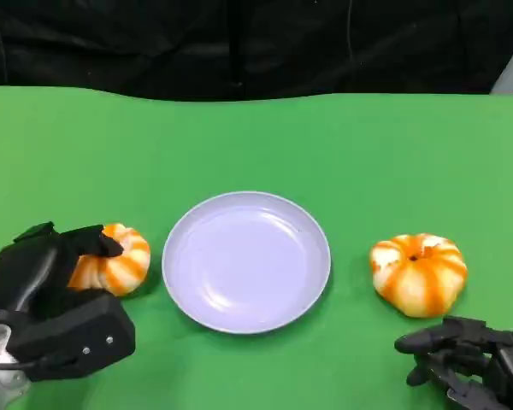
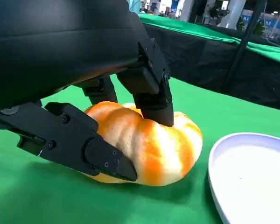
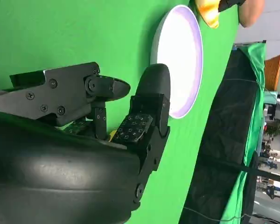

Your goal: Grasp the bread from the table and place it into the plate.

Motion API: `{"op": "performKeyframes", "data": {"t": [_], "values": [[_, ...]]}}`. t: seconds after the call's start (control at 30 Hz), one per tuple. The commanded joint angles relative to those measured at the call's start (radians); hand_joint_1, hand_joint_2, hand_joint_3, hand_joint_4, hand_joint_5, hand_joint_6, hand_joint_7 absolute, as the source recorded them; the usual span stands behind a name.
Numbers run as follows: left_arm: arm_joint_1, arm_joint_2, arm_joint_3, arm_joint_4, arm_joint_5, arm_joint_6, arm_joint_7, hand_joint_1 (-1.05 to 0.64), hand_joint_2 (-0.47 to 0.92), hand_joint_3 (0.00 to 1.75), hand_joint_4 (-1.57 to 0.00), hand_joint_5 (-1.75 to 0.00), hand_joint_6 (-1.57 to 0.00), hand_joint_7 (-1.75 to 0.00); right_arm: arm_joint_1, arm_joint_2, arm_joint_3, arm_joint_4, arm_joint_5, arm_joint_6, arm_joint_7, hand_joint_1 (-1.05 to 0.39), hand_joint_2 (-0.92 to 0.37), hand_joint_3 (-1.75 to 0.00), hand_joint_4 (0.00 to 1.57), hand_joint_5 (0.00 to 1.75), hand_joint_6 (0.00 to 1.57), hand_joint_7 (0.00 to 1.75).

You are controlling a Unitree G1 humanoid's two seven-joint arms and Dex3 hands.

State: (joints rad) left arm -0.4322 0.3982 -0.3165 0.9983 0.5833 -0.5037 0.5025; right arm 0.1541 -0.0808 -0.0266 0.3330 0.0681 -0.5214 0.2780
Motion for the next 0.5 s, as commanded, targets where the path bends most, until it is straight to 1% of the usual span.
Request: {"op": "performKeyframes", "data": {"t": [0.03, 0.17, 0.2, 0.3, 0.33, 0.37, 0.4, 0.47, 0.5], "values": [[0.011, 0.040, 0.019, -0.032, 0.004, 0.017, 0.026, -0.04, 0.90, 0.00, -0.58, -1.43, -0.86, -0.88, -0.005, -0.009, -0.007, 0.004, 0.008, 0.000, -0.004, -0.01, -0.92, -0.35, 0.77, 1.23, 0.96, 0.61], [0.011, 0.047, 0.032, -0.029, -0.002, 0.019, 0.035, -0.04, 0.89, 0.00, -0.58, -1.43, -0.87, -0.86, -0.003, -0.011, -0.007, 0.003, 0.007, 0.002, -0.004, 0.00, -0.92, -0.36, 0.77, 1.23, 0.96, 0.61], [0.012, 0.048, 0.035, -0.031, -0.003, 0.020, 0.035, -0.04, 0.89, 0.00, -0.61, -1.36, -0.91, -0.78, -0.003, -0.011, -0.007, 0.004, 0.007, 0.001, -0.003, -0.01, -0.92, -0.35, 0.77, 1.23, 0.96, 0.61], [0.020, 0.050, 0.045, -0.051, -0.010, 0.011, 0.031, -0.06, 0.89, 0.00, -0.65, -1.31, -0.98, -0.62, -0.003, -0.012, -0.008, 0.007, 0.006, -0.003, -0.004, -0.01, -0.92, -0.35, 0.77, 1.22, 0.96, 0.61], [0.027, 0.050, 0.052, -0.066, -0.017, -0.001, 0.027, -0.07, 0.89, 0.00, -0.67, -1.26, -1.02, -0.54, -0.004, -0.012, -0.008, 0.007, 0.008, -0.003, -0.002, -0.01, -0.92, -0.35, 0.77, 1.22, 0.96, 0.61], [0.032, 0.050, 0.057, -0.078, -0.021, -0.008, 0.023, -0.06, 0.89, 0.00, -0.73, -1.15, -1.09, -0.41, -0.004, -0.011, -0.008, 0.006, 0.009, -0.002, -0.001, -0.01, -0.92, -0.35, 0.77, 1.22, 0.96, 0.61], [0.036, 0.050, 0.062, -0.087, -0.023, -0.013, 0.020, -0.06, 0.89, 0.00, -0.75, -1.10, -1.12, -0.34, -0.004, -0.011, -0.008, 0.006, 0.010, -0.001, 0.000, -0.01, -0.92, -0.35, 0.77, 1.22, 0.96, 0.61], [0.049, 0.049, 0.071, -0.116, -0.028, -0.026, 0.014, -0.05, 0.89, 0.00, -0.77, -1.07, -1.15, -0.29, -0.004, -0.011, -0.007, 0.008, 0.008, -0.003, -0.002, -0.01, -0.92, -0.35, 0.77, 1.22, 0.96, 0.61], [0.059, 0.047, 0.077, -0.142, -0.032, -0.038, 0.012, -0.05, 0.89, 0.00, -0.81, -1.00, -1.18, -0.25, -0.004, -0.012, -0.007, 0.007, 0.006, -0.003, -0.003, -0.01, -0.92, -0.35, 0.77, 1.22, 0.96, 0.61]]}}
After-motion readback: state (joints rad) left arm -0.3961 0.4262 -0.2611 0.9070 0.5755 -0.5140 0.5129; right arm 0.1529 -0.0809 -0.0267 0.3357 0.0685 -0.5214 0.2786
